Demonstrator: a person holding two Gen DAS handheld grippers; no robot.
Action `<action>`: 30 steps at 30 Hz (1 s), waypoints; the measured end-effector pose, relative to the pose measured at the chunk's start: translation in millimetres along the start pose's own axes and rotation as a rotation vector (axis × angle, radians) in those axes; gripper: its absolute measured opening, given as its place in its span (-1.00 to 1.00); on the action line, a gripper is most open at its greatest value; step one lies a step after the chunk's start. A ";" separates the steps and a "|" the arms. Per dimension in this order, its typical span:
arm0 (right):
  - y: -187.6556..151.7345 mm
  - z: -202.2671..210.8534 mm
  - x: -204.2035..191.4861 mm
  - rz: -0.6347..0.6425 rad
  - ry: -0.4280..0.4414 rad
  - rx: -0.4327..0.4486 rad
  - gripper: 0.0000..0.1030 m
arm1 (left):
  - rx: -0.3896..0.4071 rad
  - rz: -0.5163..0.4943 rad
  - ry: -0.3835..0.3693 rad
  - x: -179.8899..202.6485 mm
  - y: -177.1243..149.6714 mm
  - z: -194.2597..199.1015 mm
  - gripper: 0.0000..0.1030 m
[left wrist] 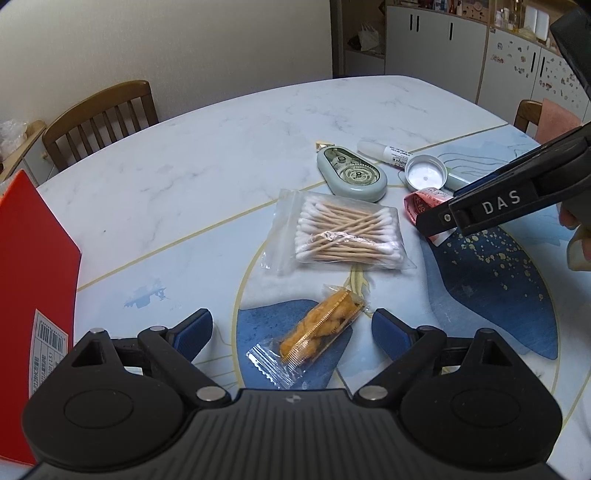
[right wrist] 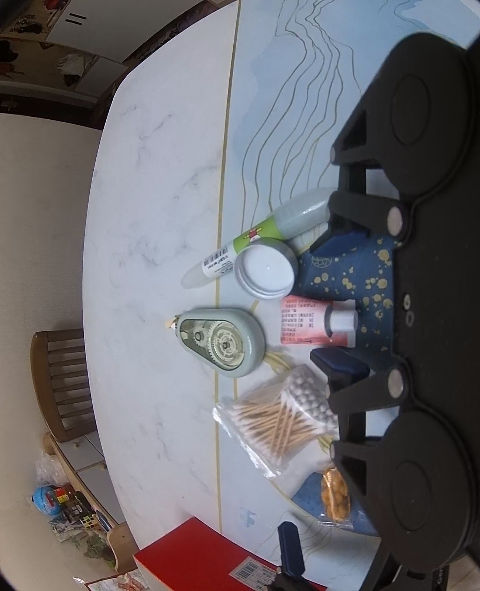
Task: Organize objects
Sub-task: 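Grasp the orange snack packet with the left gripper while the right grasps the pink tube, then carry the orange packet and pink tube with both grippers over the red box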
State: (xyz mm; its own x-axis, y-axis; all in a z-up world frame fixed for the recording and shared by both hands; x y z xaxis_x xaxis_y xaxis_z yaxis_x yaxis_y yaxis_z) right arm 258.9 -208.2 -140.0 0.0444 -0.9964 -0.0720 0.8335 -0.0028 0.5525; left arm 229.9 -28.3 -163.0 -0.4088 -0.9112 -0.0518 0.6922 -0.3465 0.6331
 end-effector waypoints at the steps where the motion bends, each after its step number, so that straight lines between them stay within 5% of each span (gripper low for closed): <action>1: 0.2 -0.3 -0.8 0.000 -0.003 0.002 -0.07 | 0.003 0.002 -0.005 -0.4 0.0 0.5 0.81; 3: 0.8 -0.7 -1.6 -0.001 -0.002 0.003 -0.10 | 0.005 0.002 -0.013 -0.3 -0.7 1.7 0.81; 5: 1.0 -1.0 -2.5 0.000 -0.004 0.003 -0.19 | -0.004 -0.005 -0.023 1.1 -2.2 1.9 0.51; 16: 0.7 1.1 -8.5 0.016 -0.006 -0.001 -0.61 | -0.017 -0.053 -0.072 14.9 -0.7 8.4 -0.38; 22: -3.2 8.3 -10.0 0.007 -0.007 0.007 -0.61 | -0.037 -0.016 -0.090 13.7 0.2 9.1 -0.59; 30: -18.9 30.5 -13.4 0.007 0.010 -0.002 -0.61 | -0.057 0.084 -0.112 1.9 -2.0 17.2 -0.61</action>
State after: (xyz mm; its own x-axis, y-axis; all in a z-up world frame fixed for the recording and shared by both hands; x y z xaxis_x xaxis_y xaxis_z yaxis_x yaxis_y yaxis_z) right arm 225.7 -197.3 -124.2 0.0554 -0.9955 -0.0763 0.8343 0.0042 0.5513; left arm 217.5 -25.4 -151.1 -0.4093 -0.9082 0.0878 0.7582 -0.2850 0.5864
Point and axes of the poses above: each gripper's, at about its wrist camera, not at the fingertips, and z roughly against the way its jaws point, x to its right, y to its top, the point moved 1 cm from there along -z, roughly the way its jaws point, and after that the axes turned 2 degrees about -y, right-handed, at the moved point
